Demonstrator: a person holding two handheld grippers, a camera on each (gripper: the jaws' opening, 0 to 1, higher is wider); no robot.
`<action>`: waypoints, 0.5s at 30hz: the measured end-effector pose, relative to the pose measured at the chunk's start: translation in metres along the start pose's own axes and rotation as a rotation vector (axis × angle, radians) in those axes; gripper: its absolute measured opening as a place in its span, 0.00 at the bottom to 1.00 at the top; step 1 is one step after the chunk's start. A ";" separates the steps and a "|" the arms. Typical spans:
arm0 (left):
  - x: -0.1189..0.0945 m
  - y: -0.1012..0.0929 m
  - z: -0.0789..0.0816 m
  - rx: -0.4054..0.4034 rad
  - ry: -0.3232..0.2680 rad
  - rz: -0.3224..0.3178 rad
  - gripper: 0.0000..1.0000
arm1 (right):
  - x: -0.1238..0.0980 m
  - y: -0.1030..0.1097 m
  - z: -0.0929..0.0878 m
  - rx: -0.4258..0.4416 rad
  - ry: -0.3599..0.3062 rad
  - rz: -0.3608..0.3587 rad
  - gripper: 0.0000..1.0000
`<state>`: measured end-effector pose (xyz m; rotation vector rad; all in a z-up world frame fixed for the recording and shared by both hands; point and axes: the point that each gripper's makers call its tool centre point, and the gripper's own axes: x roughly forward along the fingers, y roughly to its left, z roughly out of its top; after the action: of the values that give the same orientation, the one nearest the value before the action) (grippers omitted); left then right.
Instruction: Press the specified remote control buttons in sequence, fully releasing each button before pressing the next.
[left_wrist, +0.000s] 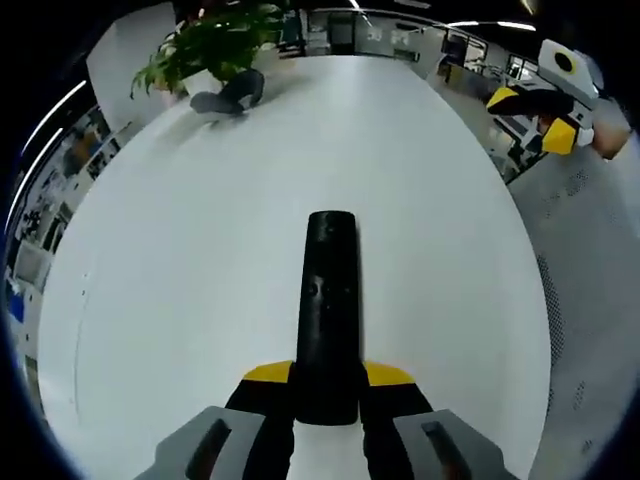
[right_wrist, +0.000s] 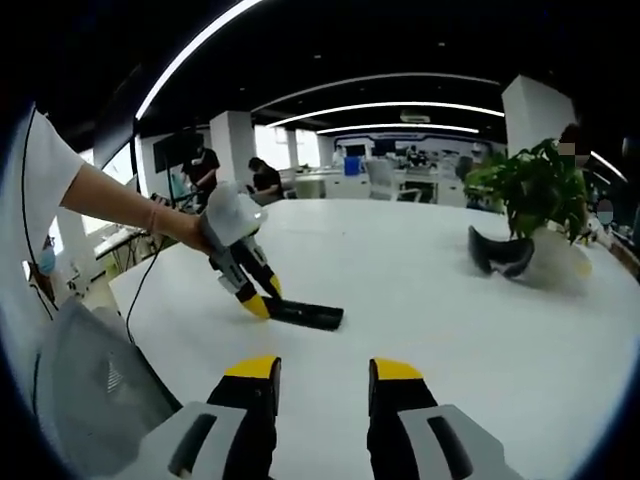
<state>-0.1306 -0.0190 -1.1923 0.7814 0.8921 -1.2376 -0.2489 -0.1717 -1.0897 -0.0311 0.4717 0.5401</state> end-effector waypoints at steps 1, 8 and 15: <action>0.000 -0.004 -0.001 0.007 0.009 -0.004 0.23 | 0.000 0.001 -0.001 -0.002 0.005 0.003 0.33; 0.000 -0.023 -0.002 0.043 0.036 -0.018 0.23 | 0.001 0.002 -0.002 -0.014 0.012 0.006 0.32; 0.000 -0.034 -0.004 0.053 0.067 -0.021 0.23 | 0.000 0.001 -0.002 -0.012 0.012 0.003 0.32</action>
<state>-0.1649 -0.0212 -1.1947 0.8619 0.9268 -1.2646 -0.2501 -0.1706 -1.0915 -0.0454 0.4799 0.5461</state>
